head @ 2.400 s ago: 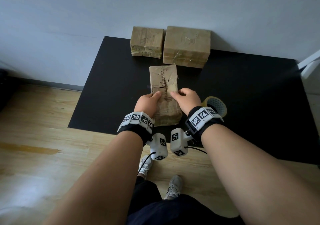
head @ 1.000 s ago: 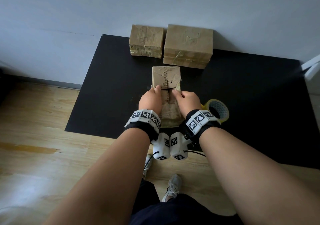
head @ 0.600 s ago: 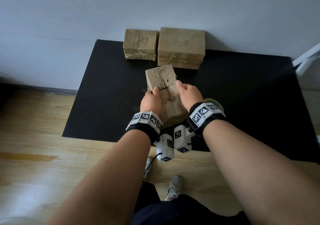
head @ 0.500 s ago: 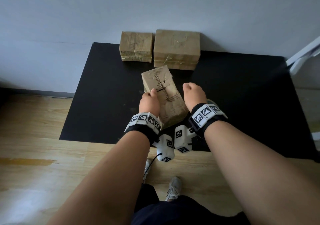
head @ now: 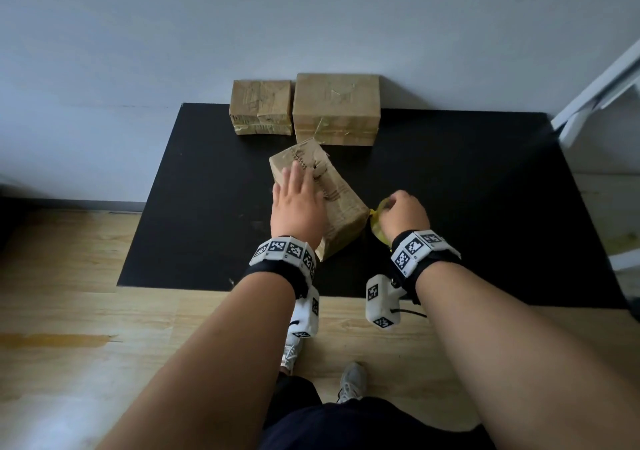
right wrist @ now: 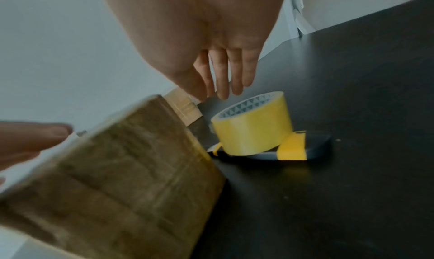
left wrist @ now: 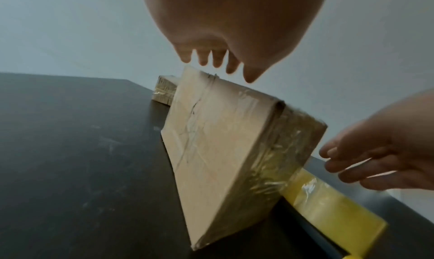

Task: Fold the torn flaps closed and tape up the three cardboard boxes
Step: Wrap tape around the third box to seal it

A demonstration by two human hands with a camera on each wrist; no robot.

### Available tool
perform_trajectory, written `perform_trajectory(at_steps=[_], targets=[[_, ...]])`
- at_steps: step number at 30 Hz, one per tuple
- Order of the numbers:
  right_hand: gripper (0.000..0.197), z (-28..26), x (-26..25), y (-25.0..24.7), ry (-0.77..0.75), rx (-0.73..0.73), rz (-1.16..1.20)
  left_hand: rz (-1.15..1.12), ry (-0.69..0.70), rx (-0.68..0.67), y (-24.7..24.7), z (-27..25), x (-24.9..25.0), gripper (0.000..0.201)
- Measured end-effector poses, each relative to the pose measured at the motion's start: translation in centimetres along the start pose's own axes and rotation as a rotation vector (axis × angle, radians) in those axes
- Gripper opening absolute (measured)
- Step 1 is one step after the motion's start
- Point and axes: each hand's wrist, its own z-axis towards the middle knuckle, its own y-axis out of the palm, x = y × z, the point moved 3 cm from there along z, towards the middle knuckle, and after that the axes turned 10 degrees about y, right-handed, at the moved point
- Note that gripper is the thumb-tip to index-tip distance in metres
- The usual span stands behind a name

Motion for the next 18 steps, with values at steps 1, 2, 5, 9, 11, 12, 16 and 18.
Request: perform_trajectory(at_steps=[1, 2, 5, 9, 11, 12, 16, 18], targets=[[0.033, -0.2, 0.5, 0.2, 0.002, -0.024, -0.023, 0.06, 0.035, -0.063, 0.5, -0.1, 0.1, 0.054], [0.034, -0.4, 1.1, 0.6, 0.004, -0.055, -0.047, 0.087, 0.045, -0.104, 0.8, -0.2, 0.0, 0.054], [0.039, -0.7, 2.2, 1.5, -0.012, -0.149, -0.211, 0.091, 0.027, -0.138, 1.2, -0.5, -0.4, 0.054], [0.048, -0.3, 2.1, 1.5, 0.001, -0.289, -0.393, 0.076, 0.021, -0.137, 0.7, -0.5, -0.2, 0.053], [0.05, -0.3, 1.6, 0.7, 0.024, -0.323, -0.424, 0.064, 0.004, -0.129, 0.4, -0.3, 0.0, 0.052], [0.049, -0.1, 1.4, 0.4, 0.027, -0.325, -0.417, 0.061, -0.003, -0.129, 0.3, -0.3, 0.1, 0.052], [0.059, 0.1, 1.2, -1.2, 0.05, -0.326, -0.33, 0.038, 0.014, -0.104, -0.7, 0.2, 1.1, 0.051], [0.055, 0.0, 1.1, -1.9, -0.005, -0.199, -0.207, 0.012, 0.044, -0.087, -1.3, 0.7, 2.0, 0.051]])
